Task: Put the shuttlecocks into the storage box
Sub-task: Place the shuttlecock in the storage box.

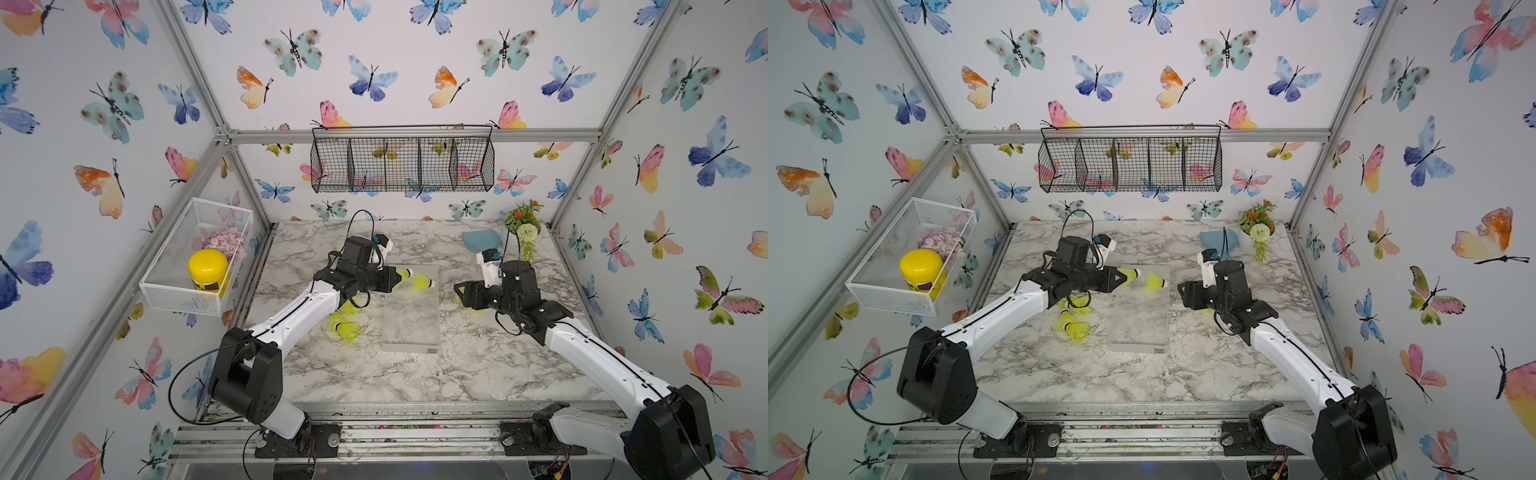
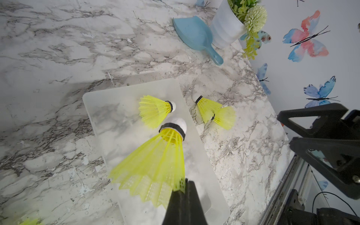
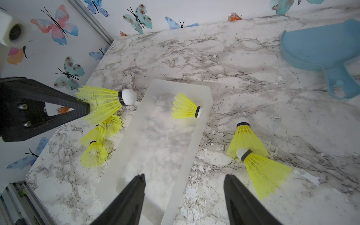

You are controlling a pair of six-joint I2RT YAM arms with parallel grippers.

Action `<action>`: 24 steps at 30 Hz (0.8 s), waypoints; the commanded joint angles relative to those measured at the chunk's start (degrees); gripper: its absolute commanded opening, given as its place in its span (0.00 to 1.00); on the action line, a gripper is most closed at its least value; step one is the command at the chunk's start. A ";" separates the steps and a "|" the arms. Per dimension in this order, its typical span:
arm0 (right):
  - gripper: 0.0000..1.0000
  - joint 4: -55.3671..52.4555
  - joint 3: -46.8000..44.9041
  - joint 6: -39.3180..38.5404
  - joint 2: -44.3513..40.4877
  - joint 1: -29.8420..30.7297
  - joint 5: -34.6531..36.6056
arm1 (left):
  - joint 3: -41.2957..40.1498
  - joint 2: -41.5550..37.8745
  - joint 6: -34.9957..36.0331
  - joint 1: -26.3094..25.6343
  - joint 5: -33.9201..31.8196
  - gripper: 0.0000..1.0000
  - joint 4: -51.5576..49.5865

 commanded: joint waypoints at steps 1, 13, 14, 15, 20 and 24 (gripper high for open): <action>0.71 -1.72 0.84 -1.01 -1.34 0.14 1.11 | 3.25 2.97 5.52 0.37 -2.64 0.00 -4.66; 0.71 -2.10 -0.33 -0.75 -3.92 0.17 1.81 | 8.92 11.49 11.47 0.53 -4.14 0.00 -7.91; 0.71 -2.16 -0.33 -0.75 -4.01 0.17 1.68 | 9.33 12.09 11.97 0.56 -4.23 0.00 -8.12; 0.71 -2.09 -0.33 -0.75 -4.10 0.19 1.65 | 9.74 12.55 12.42 0.60 -4.13 0.00 -8.26; 0.71 -2.14 -0.32 -0.66 -4.36 0.19 1.32 | 11.95 16.02 13.38 0.85 -3.95 0.00 -8.96; 0.71 -2.19 -0.24 -0.66 -4.71 0.14 1.23 | 13.83 19.05 13.86 0.77 -3.90 0.00 -9.89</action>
